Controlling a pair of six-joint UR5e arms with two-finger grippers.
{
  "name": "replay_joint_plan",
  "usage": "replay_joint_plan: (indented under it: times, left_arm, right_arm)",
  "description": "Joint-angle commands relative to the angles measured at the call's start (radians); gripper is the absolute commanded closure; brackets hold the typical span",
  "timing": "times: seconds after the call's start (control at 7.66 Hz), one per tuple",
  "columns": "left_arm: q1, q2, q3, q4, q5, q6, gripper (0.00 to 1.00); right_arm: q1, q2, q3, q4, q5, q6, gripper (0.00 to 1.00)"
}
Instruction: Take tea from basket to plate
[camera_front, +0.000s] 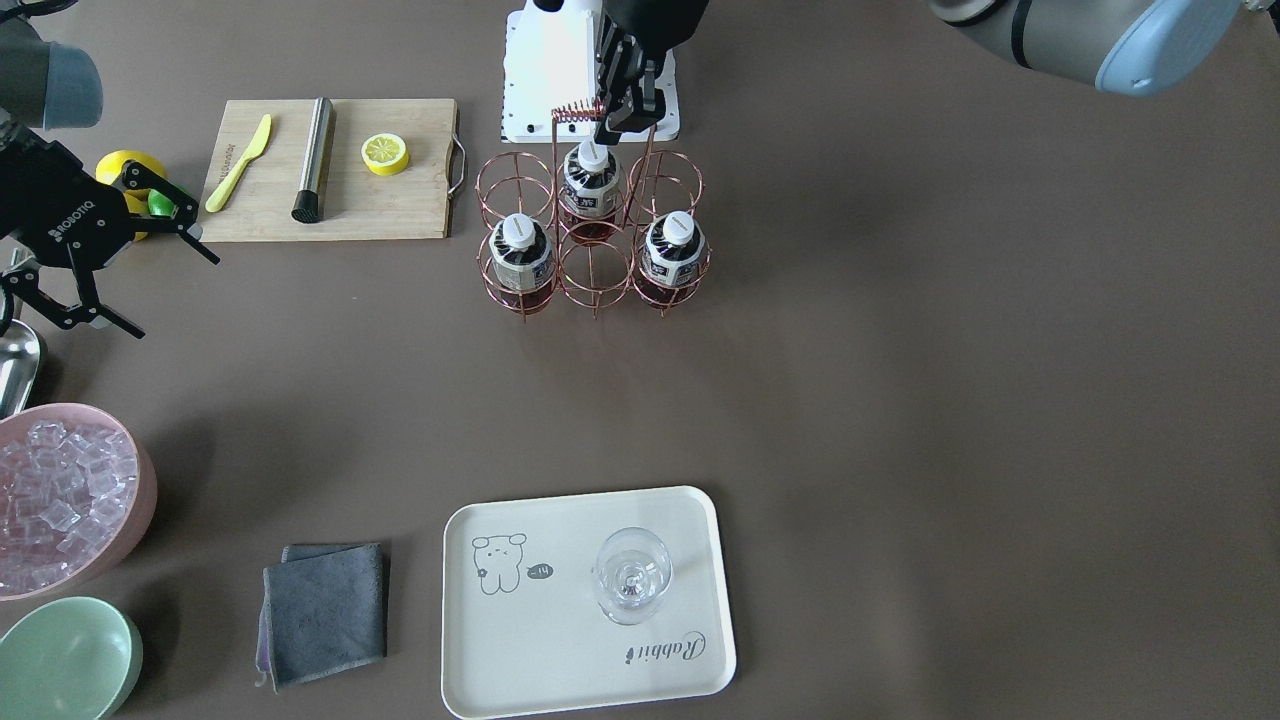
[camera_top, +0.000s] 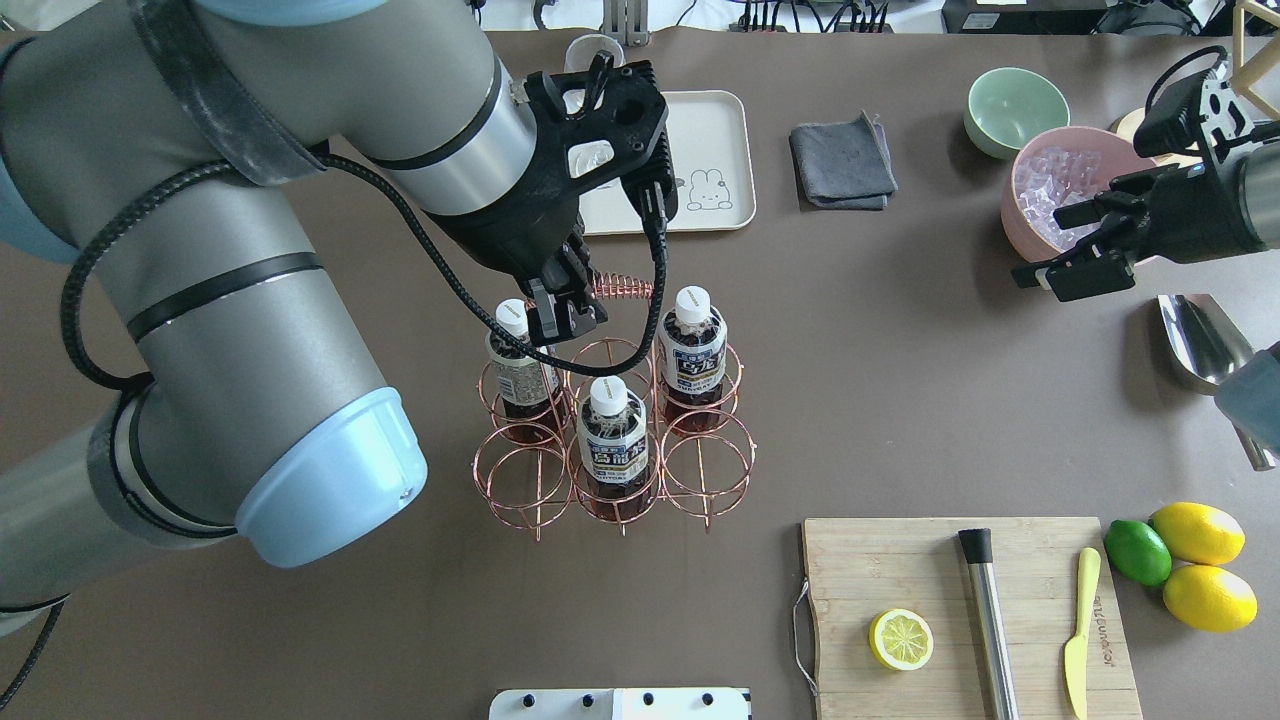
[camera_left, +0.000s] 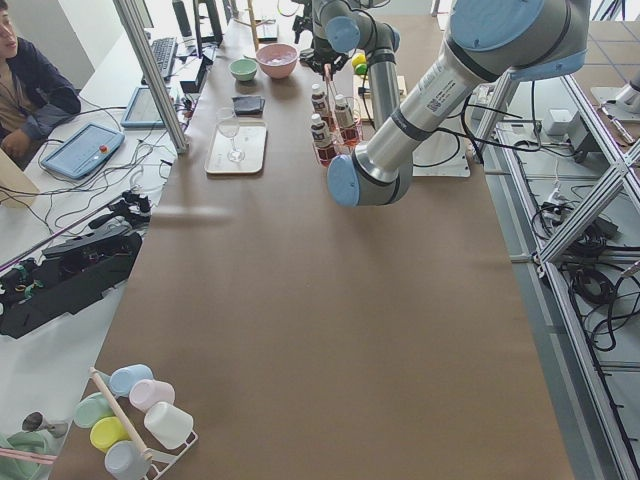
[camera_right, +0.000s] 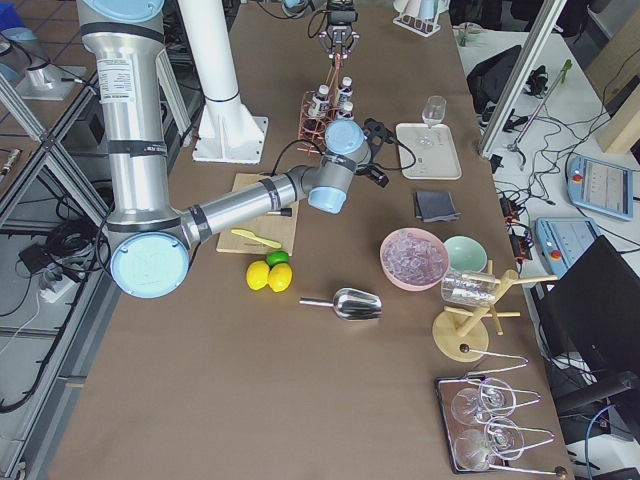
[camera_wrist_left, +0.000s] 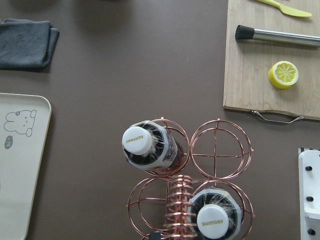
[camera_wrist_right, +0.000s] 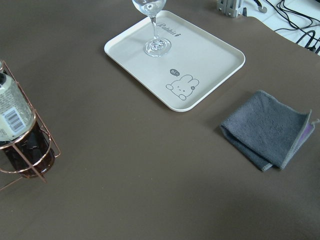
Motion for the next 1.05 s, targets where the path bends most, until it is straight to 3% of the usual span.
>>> replay_joint_plan:
  times: [0.0, 0.26, 0.52, 0.91]
  left_arm:
    - [0.016, -0.011, 0.003, 0.011, 0.020, -0.002, 1.00]
    - [0.017, -0.011, 0.025, 0.011, 0.031, 0.000, 1.00]
    - [0.017, -0.008, 0.025, 0.011, 0.049, 0.000, 1.00]
    - [0.019, 0.006, 0.022, 0.011, 0.049, 0.000, 1.00]
  right_arm:
    - [-0.012, 0.014, -0.002, 0.130, -0.011, 0.005, 0.00]
    - [-0.095, 0.130, -0.011, 0.161, -0.105, 0.178, 0.00]
    - [-0.219, 0.221, -0.020, 0.164, -0.311, 0.247, 0.00]
    - [-0.431, 0.266, -0.017, 0.164, -0.604, 0.272, 0.00]
